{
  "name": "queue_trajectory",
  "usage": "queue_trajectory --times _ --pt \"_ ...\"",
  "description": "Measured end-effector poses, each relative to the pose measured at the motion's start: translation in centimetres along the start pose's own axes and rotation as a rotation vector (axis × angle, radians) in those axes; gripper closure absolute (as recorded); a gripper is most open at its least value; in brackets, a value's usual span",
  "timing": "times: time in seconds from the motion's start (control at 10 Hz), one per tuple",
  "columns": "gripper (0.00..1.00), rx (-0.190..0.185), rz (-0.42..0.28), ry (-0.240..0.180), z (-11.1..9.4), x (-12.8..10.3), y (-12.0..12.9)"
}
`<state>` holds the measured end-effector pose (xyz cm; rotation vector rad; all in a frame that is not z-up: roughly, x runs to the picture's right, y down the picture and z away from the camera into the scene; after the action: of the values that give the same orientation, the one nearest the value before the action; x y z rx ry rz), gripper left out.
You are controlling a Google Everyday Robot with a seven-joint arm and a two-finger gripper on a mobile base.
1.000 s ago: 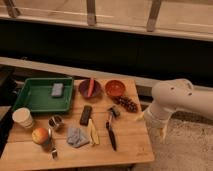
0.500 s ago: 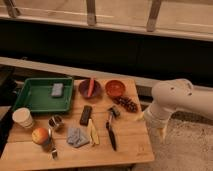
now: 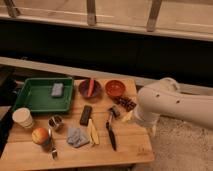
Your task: Place brush in metal cup
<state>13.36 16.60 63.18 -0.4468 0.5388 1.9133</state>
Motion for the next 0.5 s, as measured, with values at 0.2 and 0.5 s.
queue_trajectory --times 0.2,0.5 --pt "0.20 -0.013 -0.141 -0.030 0.2 1.6 4.7" --pt "0.20 -0.009 -0.148 -0.036 0.2 1.5 4.7"
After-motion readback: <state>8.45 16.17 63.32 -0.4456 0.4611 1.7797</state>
